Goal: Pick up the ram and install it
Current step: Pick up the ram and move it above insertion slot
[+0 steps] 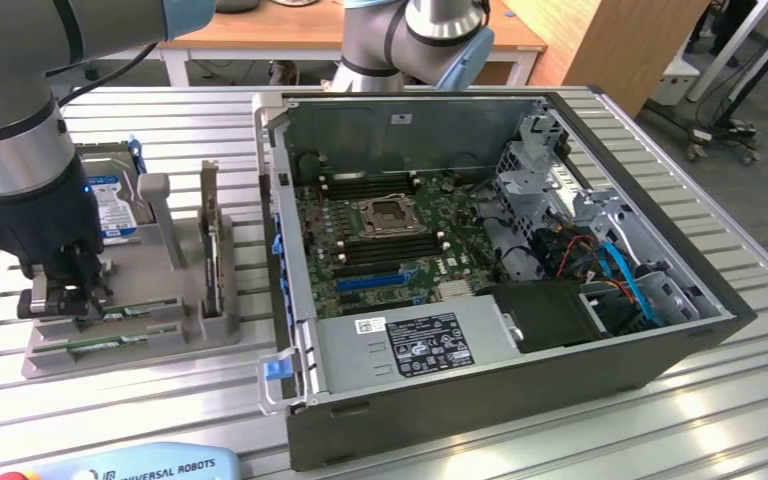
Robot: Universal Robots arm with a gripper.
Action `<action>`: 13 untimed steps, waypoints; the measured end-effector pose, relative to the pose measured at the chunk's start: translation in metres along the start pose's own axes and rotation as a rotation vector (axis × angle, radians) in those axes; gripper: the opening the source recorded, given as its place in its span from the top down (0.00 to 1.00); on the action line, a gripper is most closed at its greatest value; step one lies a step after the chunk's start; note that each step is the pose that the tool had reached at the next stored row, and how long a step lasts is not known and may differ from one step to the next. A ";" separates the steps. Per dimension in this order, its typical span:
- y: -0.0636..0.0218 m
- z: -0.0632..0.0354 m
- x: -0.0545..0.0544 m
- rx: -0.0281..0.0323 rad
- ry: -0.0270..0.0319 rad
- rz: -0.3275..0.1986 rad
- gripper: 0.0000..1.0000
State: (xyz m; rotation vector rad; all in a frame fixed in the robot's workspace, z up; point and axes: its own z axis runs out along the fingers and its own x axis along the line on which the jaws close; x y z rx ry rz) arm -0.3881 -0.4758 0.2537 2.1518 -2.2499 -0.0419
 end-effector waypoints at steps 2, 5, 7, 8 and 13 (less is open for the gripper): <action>0.0001 0.0001 0.000 -0.0001 0.0000 0.000 0.71; 0.0000 0.0019 0.000 -0.0001 0.0000 0.000 0.71; -0.0001 0.0034 0.000 -0.0001 0.0001 0.000 0.71; -0.0001 0.0044 0.000 -0.0001 0.0000 0.000 0.71; -0.0003 0.0091 0.000 -0.0001 0.0001 0.000 0.71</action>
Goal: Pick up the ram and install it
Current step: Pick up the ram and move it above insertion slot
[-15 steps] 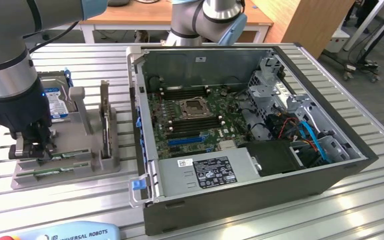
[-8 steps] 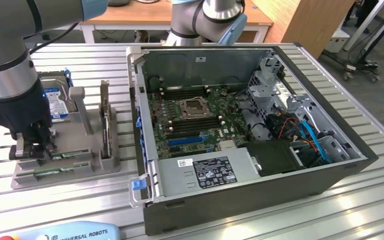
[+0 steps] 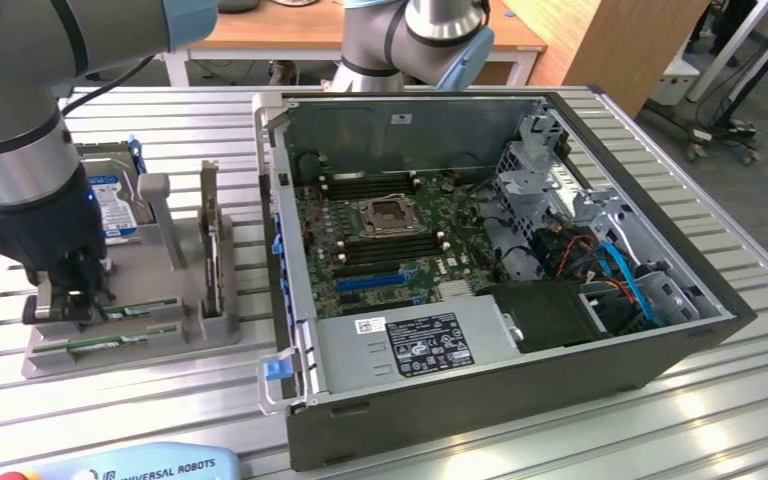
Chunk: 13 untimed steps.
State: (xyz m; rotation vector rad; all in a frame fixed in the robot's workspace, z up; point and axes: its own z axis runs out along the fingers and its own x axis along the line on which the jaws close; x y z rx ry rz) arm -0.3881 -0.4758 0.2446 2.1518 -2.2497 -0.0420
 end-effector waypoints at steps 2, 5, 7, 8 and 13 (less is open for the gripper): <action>-0.0001 0.0020 0.000 0.0001 -0.0001 0.000 0.71; -0.0001 0.0032 0.000 -0.0001 0.0000 0.000 0.71; -0.0001 0.0032 0.000 0.0000 0.0000 0.000 0.71; -0.0001 0.0033 0.000 0.0000 0.0000 0.000 0.71; -0.0001 0.0033 0.004 0.0001 0.0000 0.000 0.71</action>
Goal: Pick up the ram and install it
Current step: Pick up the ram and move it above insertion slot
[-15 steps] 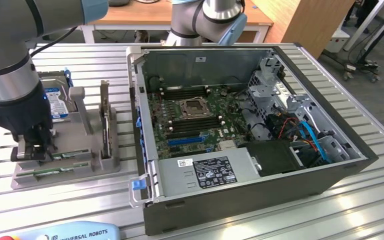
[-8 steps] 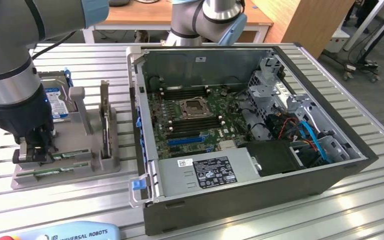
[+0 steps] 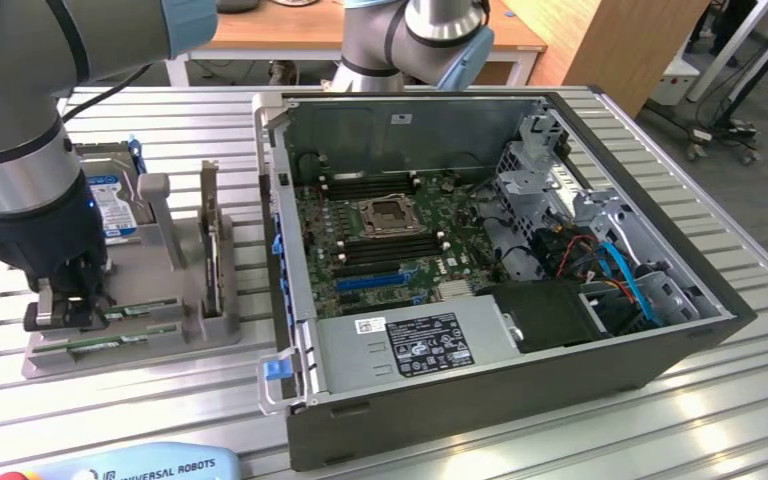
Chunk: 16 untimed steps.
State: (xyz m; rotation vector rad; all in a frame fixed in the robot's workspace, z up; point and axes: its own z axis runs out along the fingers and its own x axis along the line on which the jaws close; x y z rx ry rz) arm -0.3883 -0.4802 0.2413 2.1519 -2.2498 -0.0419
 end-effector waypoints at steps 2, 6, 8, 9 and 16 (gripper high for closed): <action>0.0001 0.0000 0.001 -0.0001 0.0000 0.000 0.71; 0.0001 0.0001 0.001 0.0000 -0.0001 0.000 0.71; 0.0001 0.0017 0.001 0.0000 0.0000 0.000 0.71; 0.0000 0.0029 0.001 0.0000 -0.0001 0.000 0.71; -0.0004 0.0125 0.001 0.0000 -0.0001 0.000 0.71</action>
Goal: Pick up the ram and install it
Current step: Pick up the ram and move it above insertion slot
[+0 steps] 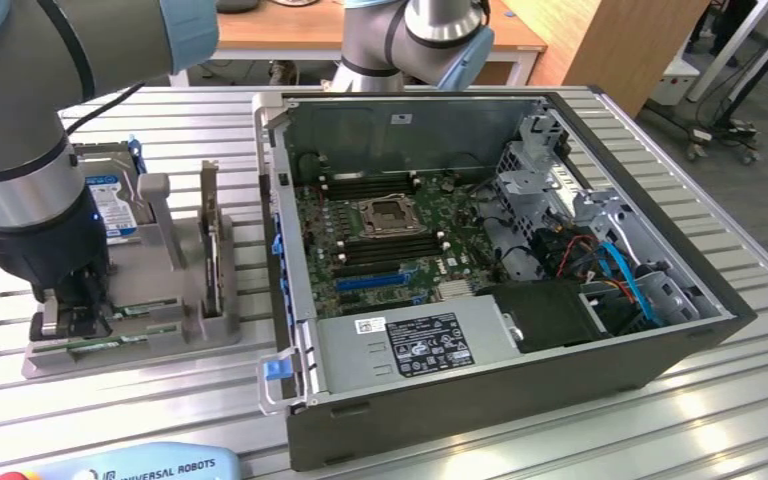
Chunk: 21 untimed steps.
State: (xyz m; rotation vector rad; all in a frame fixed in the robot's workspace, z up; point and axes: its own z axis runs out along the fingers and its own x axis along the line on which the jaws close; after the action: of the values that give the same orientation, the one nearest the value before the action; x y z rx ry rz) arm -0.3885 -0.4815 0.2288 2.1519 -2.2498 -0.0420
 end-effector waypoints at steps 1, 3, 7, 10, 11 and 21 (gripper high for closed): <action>0.0000 0.0013 0.000 -0.0001 0.0001 0.000 0.71; -0.0002 0.0042 0.000 -0.0001 0.0001 0.000 0.71; -0.0003 0.0079 0.000 -0.0001 0.0001 0.000 0.71; -0.0003 0.0078 0.000 -0.0002 0.0001 0.000 0.71; -0.0003 0.0079 0.000 -0.0001 0.0002 -0.001 0.71; -0.0005 0.0110 0.000 0.0003 0.0012 -0.036 0.71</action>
State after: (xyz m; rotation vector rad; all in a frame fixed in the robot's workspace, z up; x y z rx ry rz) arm -0.3884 -0.4815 0.2178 2.1917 -2.2108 -0.0411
